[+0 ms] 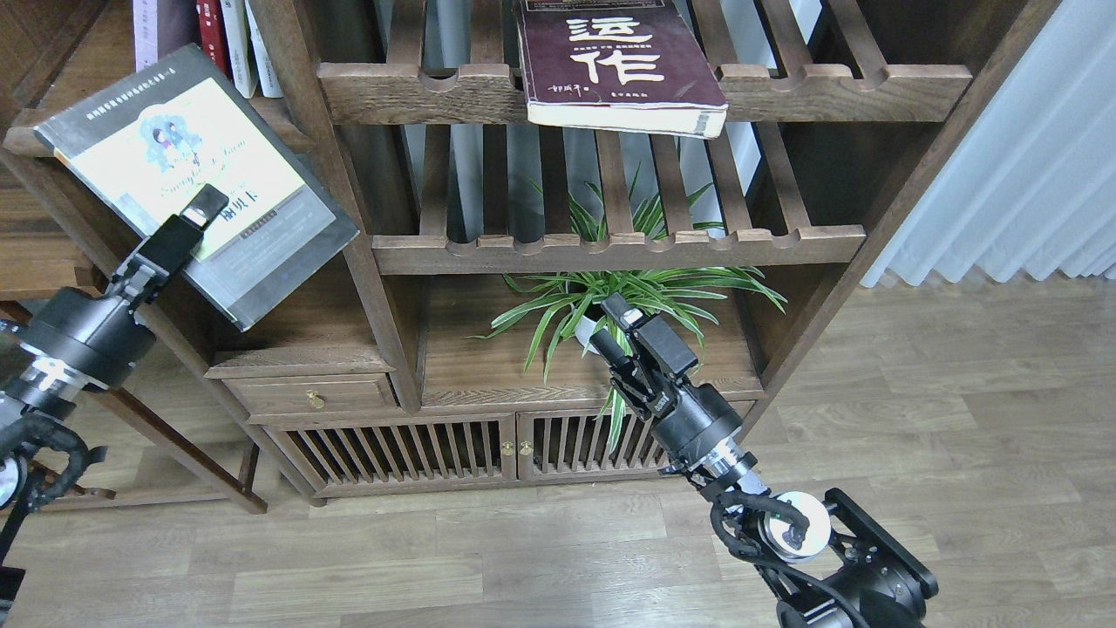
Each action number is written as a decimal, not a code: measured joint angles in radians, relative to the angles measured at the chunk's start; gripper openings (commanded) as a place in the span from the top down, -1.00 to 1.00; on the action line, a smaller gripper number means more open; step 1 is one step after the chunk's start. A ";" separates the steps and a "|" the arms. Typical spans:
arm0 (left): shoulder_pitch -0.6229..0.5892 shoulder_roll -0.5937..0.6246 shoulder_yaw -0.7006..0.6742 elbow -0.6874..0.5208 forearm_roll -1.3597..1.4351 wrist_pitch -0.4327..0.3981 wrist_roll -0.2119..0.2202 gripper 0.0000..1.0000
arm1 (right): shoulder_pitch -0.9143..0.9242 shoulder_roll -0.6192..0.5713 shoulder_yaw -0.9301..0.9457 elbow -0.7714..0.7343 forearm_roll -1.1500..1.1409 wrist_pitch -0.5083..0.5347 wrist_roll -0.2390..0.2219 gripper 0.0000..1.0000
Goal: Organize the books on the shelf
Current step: 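Carry the green-covered book with the left gripper up toward the upper shelf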
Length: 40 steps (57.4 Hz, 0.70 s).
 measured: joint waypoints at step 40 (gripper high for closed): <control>-0.045 -0.007 -0.093 -0.013 -0.038 0.000 -0.013 1.00 | -0.002 0.001 -0.001 -0.006 -0.001 0.000 0.000 -0.75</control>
